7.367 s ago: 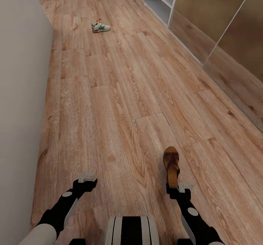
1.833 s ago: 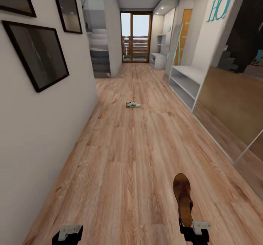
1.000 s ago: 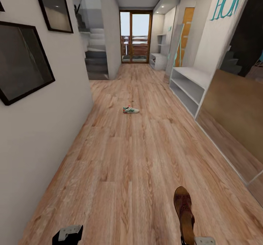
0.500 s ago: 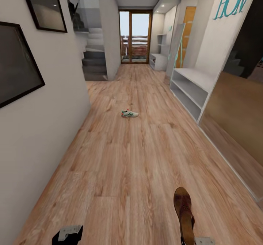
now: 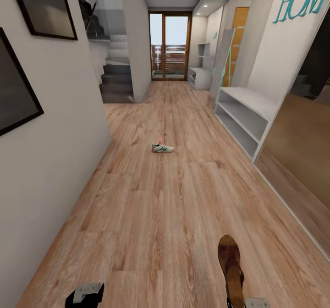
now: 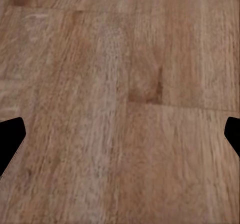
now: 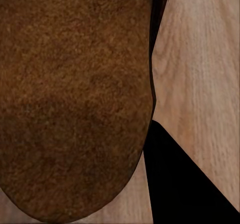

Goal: Pick up the two gym shoes and the two sandals from the corridor floor and place them onto the hallstand (shoe rack) in the corridor, making sure they are on the rack and not on the floor. Arrange them so the two gym shoes are next to each other and the two sandals are next to each other.

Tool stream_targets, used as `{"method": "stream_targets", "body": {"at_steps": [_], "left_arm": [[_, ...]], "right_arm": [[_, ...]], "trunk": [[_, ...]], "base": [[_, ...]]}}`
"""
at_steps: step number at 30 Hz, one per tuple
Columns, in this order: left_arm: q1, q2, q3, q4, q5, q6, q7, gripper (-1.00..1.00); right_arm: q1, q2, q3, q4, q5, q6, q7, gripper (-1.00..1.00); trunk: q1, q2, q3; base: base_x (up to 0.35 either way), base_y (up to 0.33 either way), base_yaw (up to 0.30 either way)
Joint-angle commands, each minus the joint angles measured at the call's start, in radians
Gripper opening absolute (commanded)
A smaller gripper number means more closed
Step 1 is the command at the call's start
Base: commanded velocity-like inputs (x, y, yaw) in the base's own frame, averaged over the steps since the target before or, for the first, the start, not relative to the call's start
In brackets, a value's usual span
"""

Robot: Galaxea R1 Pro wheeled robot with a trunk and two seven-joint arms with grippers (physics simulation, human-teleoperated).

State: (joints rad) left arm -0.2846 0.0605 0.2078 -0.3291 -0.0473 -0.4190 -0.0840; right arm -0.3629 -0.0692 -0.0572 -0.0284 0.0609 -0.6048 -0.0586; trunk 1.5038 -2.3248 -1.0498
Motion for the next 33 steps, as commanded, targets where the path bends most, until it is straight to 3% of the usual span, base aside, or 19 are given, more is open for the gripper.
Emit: {"method": "stream_targets", "body": {"at_steps": [1,33], "left_arm": [[-0.001,-0.001,0.009,0.001,-0.005,-0.003,-0.008,1.00],[-0.001,-0.001,0.009,0.001,-0.005,-0.003,-0.008,1.00]], "right_arm": [[-0.001,0.000,-0.006,0.001,0.004,-0.003,-0.001,-1.00],[-0.001,0.000,-0.006,0.001,0.004,-0.003,-0.001,-1.00]], "trunk": [[0.000,0.000,-0.001],[0.000,0.000,-0.001]], "base": [[0.337,0.000,0.000],[0.337,0.072,0.000]]}}
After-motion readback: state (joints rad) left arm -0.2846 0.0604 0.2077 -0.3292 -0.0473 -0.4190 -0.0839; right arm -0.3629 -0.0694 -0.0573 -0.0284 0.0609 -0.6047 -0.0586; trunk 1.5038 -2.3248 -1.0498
